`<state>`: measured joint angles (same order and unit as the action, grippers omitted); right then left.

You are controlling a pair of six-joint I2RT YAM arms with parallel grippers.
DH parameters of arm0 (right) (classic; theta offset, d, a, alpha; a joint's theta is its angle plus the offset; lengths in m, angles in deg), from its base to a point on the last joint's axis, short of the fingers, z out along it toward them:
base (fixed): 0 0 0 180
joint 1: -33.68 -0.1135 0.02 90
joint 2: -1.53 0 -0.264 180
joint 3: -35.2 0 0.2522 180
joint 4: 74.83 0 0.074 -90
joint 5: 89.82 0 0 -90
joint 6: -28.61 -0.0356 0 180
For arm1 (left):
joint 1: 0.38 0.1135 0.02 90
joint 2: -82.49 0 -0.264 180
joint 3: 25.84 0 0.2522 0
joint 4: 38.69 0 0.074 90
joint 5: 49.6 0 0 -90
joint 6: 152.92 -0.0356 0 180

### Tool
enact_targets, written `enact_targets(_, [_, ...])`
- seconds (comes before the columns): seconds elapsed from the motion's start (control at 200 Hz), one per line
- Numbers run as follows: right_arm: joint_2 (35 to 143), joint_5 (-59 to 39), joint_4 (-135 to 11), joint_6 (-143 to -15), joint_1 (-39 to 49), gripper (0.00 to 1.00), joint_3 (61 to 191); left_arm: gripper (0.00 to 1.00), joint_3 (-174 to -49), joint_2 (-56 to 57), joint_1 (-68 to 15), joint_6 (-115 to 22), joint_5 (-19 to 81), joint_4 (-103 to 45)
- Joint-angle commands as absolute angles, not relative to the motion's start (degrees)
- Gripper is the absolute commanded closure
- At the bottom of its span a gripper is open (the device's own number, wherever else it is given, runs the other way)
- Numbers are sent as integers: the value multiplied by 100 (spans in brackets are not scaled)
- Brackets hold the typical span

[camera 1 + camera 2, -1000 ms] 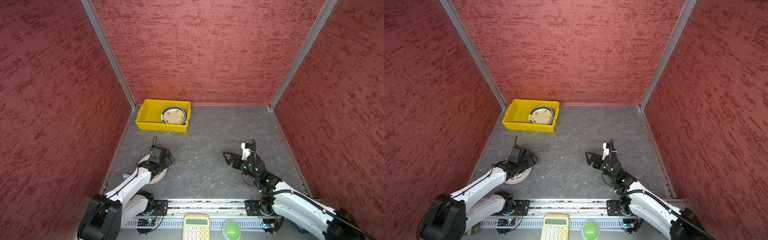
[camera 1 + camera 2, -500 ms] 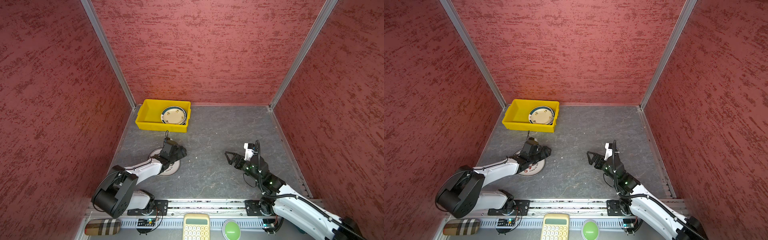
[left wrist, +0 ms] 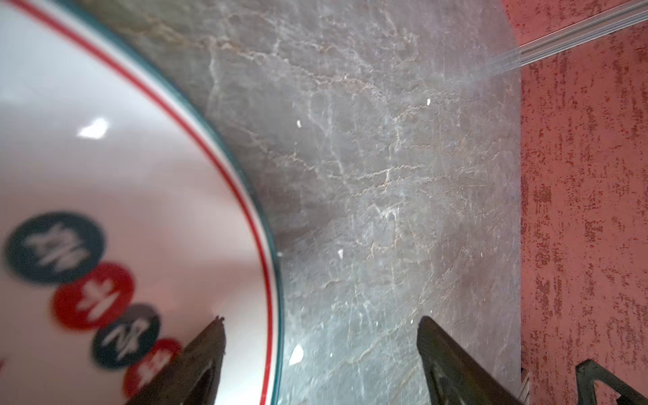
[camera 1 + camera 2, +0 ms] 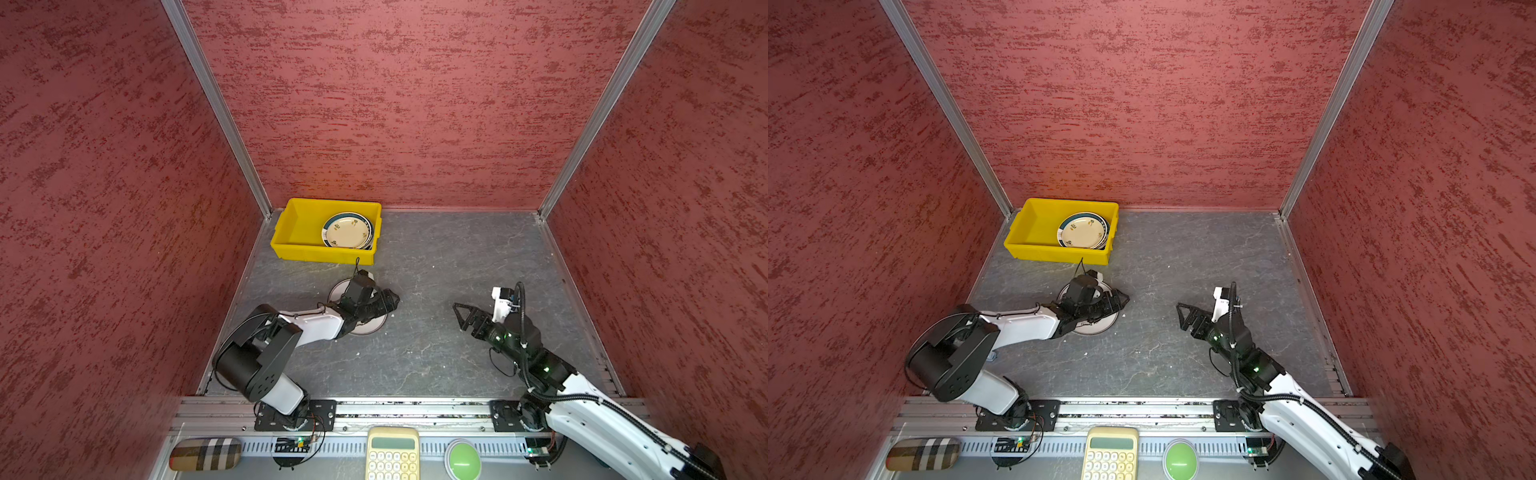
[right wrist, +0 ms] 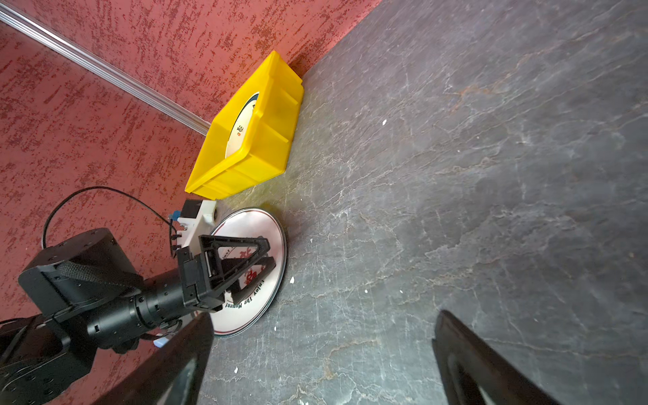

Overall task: Place the plates into the plastic bin on the countertop
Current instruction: 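Grip the red-character plate rim with the left gripper and drag it closer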

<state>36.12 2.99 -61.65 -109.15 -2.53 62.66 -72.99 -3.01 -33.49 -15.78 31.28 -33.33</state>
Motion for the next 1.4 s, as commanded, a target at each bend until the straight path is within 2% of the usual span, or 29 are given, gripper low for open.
enact_targets(0.0, [3593, 324, -6221, -10926, -262, 1, 6362, 13, -7274, 618, -3316, -1682, 3669, -1960])
enact_targets(0.205, [3797, 178, -6574, -10872, -260, 1, 6340, 12, -7123, 2537, -2769, -1647, 4481, -68])
enact_targets(0.361, [4020, 115, -6708, -10810, -259, 1, 6400, 14, -6512, 3336, -1752, -1388, 4123, 384])
enact_targets(0.511, [4149, 67, -6740, -10775, -262, 1, 6453, 15, -5962, 3355, -1095, -1187, 3532, -154])
enact_targets(0.721, [4084, 105, -6672, -10800, -258, 1, 6441, 21, -5604, 2689, -843, -1079, 3122, -1153])
enact_targets(0.932, [3971, 157, -6606, -10846, -264, 1, 6393, 37, -5464, 2046, -768, -1003, 2969, -1975])
enact_targets(1.147, [3945, 207, -6567, -10865, -263, 1, 6390, 68, -5422, 1477, -772, -984, 2843, -2555])
enact_targets(1.298, [3933, 235, -6608, -10903, -262, 1, 6338, 95, -5465, 1334, -821, -1080, 2774, -2620])
enact_targets(1.393, [3923, 246, -6556, -10908, -262, 1, 6372, 99, -5493, 1485, -880, -1160, 2828, -2460])
